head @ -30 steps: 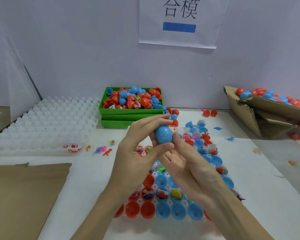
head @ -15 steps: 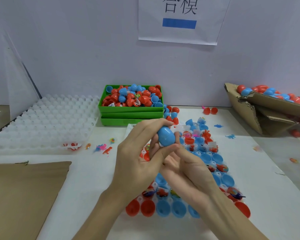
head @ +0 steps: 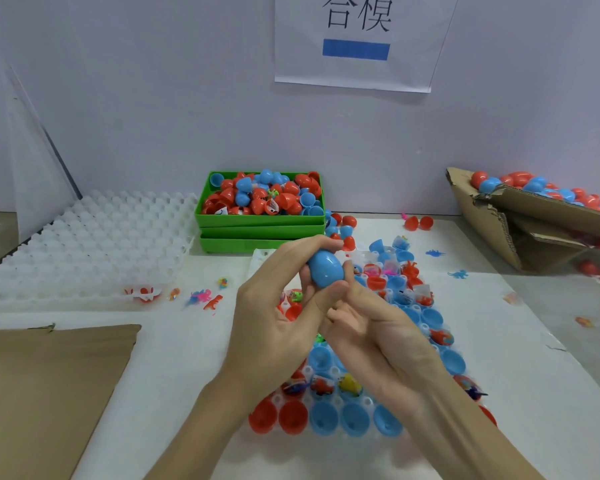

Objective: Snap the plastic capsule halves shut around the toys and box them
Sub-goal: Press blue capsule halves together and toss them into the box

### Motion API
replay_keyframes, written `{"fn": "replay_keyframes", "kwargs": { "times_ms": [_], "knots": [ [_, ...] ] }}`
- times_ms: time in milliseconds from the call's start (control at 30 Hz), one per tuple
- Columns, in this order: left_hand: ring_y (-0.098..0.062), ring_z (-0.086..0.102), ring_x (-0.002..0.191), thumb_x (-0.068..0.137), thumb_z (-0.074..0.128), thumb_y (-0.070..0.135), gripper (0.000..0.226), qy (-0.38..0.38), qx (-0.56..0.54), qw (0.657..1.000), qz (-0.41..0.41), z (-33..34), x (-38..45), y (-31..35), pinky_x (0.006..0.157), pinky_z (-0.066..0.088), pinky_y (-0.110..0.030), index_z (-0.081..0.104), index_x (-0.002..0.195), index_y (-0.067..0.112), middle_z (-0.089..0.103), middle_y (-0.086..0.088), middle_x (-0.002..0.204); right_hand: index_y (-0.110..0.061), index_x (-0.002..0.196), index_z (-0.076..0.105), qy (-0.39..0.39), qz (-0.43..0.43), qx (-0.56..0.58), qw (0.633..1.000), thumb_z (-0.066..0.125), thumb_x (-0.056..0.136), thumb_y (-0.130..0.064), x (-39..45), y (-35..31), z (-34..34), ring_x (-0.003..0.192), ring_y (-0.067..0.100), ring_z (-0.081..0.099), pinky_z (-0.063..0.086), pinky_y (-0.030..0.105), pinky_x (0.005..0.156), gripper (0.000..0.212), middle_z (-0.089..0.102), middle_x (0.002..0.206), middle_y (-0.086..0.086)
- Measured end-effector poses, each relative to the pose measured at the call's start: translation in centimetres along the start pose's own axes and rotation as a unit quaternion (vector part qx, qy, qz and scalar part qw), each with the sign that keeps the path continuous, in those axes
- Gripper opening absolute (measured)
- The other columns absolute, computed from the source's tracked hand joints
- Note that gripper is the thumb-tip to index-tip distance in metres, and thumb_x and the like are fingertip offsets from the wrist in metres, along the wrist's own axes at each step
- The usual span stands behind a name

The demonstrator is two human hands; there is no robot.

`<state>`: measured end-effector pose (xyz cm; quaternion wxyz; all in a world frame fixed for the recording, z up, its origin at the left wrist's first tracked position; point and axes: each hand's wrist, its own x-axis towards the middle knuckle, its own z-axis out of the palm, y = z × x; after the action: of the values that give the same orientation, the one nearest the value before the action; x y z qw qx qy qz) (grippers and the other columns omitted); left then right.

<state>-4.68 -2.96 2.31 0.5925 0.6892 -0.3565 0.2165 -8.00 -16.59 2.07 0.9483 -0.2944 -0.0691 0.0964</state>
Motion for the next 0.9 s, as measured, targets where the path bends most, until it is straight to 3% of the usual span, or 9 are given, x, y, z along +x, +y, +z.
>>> {"fn": "replay_keyframes", "kwargs": {
  "times_ms": [67, 233, 367, 600, 733, 900],
  "knots": [
    [-0.019, 0.062, 0.128, 0.099, 0.067, 0.019, 0.031, -0.013, -0.002, 1.0, -0.016, 0.1, -0.1, -0.2, 0.105, 0.048, -0.026, 0.065, 0.129, 0.011, 0.068, 0.005, 0.128, 0.0, 0.119, 0.075, 0.0, 0.01, 0.03, 1.0, 0.078, 0.09, -0.008, 0.1, 0.1, -0.1, 0.127, 0.025, 0.064, 0.055, 0.029, 0.098, 0.031, 0.068, 0.13, 0.016],
    [-0.022, 0.064, 0.124, 0.098, 0.068, 0.025, 0.03, 0.003, -0.002, 1.0, -0.027, 0.3, -0.3, -0.5, 0.103, 0.049, -0.029, 0.065, 0.125, 0.013, 0.069, 0.004, 0.124, 0.005, 0.131, 0.066, -0.003, 0.026, 0.07, 0.997, 0.073, 0.094, -0.003, 0.2, 0.9, -0.4, 0.129, 0.027, 0.062, 0.053, 0.031, 0.102, 0.038, 0.064, 0.133, 0.02],
    [-0.022, 0.065, 0.119, 0.098, 0.065, 0.028, 0.027, 0.009, 0.0, 1.0, -0.028, 0.1, -0.1, -0.6, 0.1, 0.049, -0.026, 0.067, 0.121, 0.013, 0.07, 0.005, 0.119, -0.001, 0.124, 0.073, -0.01, 0.006, 0.019, 1.0, 0.074, 0.094, -0.011, 0.1, 0.6, -0.2, 0.133, 0.026, 0.061, 0.054, 0.029, 0.1, 0.032, 0.065, 0.137, 0.018],
    [-0.026, 0.067, 0.111, 0.1, 0.067, 0.022, 0.022, 0.021, 0.015, 1.0, 0.003, 0.3, -0.4, -0.5, 0.094, 0.053, -0.031, 0.066, 0.118, 0.009, 0.069, 0.001, 0.112, -0.002, 0.116, 0.077, -0.013, 0.013, 0.011, 1.0, 0.06, 0.1, -0.006, 0.0, 0.6, 0.1, 0.122, 0.023, 0.067, 0.056, 0.03, 0.096, 0.023, 0.071, 0.125, 0.014],
    [-0.024, 0.066, 0.111, 0.099, 0.066, 0.023, 0.025, 0.016, 0.018, 1.0, 0.007, 0.5, -0.4, -0.2, 0.094, 0.053, -0.029, 0.066, 0.118, 0.007, 0.069, -0.001, 0.113, -0.001, 0.115, 0.077, -0.006, 0.016, -0.008, 1.0, 0.063, 0.096, -0.007, -0.2, 0.0, 0.2, 0.114, 0.022, 0.071, 0.058, 0.03, 0.094, 0.024, 0.073, 0.117, 0.014],
    [-0.021, 0.064, 0.125, 0.102, 0.065, 0.025, 0.029, -0.011, -0.017, 1.0, -0.021, 0.3, -0.2, -0.1, 0.103, 0.05, -0.027, 0.065, 0.128, 0.011, 0.069, 0.005, 0.126, -0.006, 0.124, 0.074, -0.007, -0.001, -0.052, 0.999, 0.062, 0.101, -0.015, -0.1, -0.5, 0.6, 0.123, 0.022, 0.067, 0.055, 0.032, 0.101, 0.027, 0.071, 0.126, 0.011]
  ]
}}
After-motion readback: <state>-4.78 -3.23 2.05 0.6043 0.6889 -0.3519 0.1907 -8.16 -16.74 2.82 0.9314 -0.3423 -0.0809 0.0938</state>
